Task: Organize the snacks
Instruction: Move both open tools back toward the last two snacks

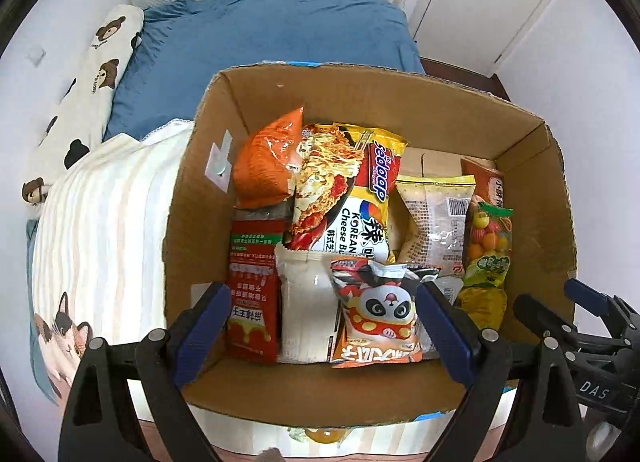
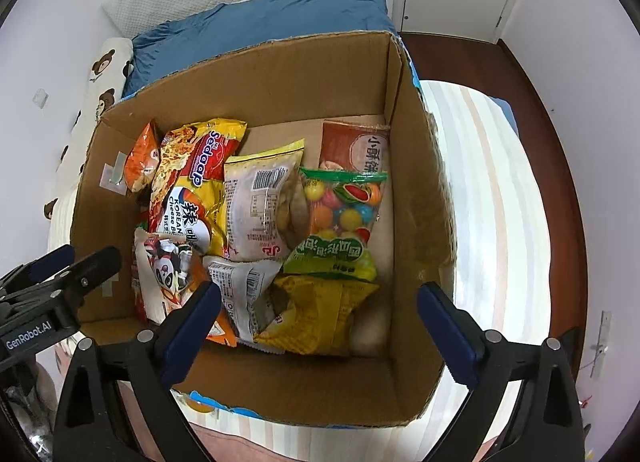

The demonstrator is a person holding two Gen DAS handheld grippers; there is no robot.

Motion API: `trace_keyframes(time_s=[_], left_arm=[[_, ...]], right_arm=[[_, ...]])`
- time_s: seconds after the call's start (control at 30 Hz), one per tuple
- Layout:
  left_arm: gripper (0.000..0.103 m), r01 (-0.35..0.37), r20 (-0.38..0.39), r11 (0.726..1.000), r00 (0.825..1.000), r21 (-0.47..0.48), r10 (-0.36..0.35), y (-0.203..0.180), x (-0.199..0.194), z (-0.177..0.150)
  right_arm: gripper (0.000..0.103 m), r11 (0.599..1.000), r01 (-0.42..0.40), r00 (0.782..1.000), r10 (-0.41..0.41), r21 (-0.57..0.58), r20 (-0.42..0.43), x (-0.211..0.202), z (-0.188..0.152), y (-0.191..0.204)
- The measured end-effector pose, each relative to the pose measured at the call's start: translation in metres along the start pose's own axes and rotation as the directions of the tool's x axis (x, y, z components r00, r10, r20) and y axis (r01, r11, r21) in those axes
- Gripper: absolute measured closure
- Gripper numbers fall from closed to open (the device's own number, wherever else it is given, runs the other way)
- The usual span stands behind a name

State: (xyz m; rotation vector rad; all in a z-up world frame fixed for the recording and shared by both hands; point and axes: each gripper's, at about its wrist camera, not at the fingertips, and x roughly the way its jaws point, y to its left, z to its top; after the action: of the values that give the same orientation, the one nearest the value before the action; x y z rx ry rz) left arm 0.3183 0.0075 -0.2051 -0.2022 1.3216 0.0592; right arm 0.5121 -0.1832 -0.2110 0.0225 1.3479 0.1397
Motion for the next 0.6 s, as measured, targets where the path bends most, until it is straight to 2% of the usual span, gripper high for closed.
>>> trace_keyframes(time_s=[0.27, 0.43, 0.6], left_arm=[[0.009, -0.009, 0.049, 1.0, 0.999, 0.01, 0.009, -0.004, -0.016, -0.007], [0.009, -0.018, 0.125, 0.999, 0.992, 0.031, 0.014, -0.008, -0.043, -0.023], [0.009, -0.029, 0.226, 0.999, 0.974, 0.044, 0.019, -0.009, -0.077, -0.046]], right_arm=[[0.003, 0.999, -0.048, 0.998, 0.047, 0.023, 0.033, -0.011, -0.008, 0.002], [0.003, 0.999, -0.04, 0.994, 0.04, 0.001, 0.1, -0.033, -0.02, 0.008], [0.003, 0.999, -0.039, 0.985, 0.041, -0.014, 0.17, -0.057, -0.04, 0.013]])
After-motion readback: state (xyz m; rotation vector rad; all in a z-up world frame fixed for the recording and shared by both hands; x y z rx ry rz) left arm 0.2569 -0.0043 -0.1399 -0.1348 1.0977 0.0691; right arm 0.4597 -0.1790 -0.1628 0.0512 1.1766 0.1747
